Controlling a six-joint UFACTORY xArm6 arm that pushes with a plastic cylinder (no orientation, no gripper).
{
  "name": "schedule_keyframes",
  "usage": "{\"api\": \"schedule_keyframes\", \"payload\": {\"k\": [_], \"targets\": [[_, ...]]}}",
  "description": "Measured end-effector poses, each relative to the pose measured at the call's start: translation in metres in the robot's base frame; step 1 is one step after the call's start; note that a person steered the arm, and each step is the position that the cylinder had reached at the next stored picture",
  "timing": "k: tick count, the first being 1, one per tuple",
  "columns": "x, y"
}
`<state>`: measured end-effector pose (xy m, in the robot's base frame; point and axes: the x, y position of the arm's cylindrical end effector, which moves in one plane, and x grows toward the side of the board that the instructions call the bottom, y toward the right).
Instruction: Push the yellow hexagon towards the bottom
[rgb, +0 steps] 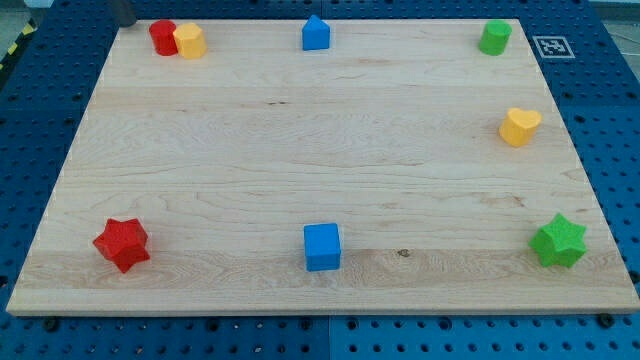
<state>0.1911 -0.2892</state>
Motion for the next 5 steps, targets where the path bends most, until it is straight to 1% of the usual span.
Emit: {"api": "schedule_keyframes", "payload": {"k": [1,2,3,4,5], "targets": [[0.0,0.052],[0.003,0.085],[0.032,0.087],[0.047,0.096],[0.066,0.119]]}}
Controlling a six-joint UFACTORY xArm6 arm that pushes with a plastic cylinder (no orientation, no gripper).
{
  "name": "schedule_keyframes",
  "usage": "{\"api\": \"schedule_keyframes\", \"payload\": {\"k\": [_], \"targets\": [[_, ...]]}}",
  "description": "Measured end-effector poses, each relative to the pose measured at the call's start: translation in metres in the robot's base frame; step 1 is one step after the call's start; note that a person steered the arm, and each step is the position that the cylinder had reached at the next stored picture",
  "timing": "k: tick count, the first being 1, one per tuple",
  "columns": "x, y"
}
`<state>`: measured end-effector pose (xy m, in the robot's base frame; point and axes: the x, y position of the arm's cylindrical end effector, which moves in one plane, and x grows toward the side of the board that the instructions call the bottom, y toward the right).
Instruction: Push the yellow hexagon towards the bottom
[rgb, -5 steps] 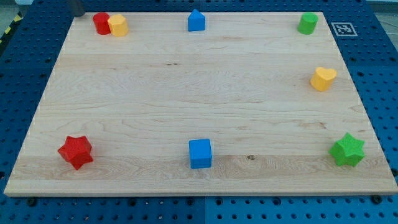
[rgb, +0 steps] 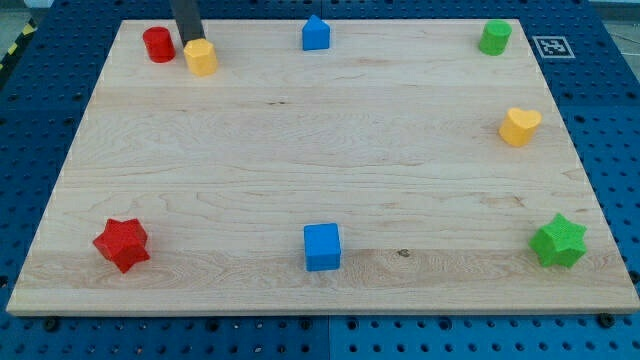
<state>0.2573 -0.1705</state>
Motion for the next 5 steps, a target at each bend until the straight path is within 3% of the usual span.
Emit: {"api": "schedule_keyframes", "payload": {"k": [2,4,5], "targets": [[0.075,0.006],[0.071,0.02],[0.064,-0.007]]}}
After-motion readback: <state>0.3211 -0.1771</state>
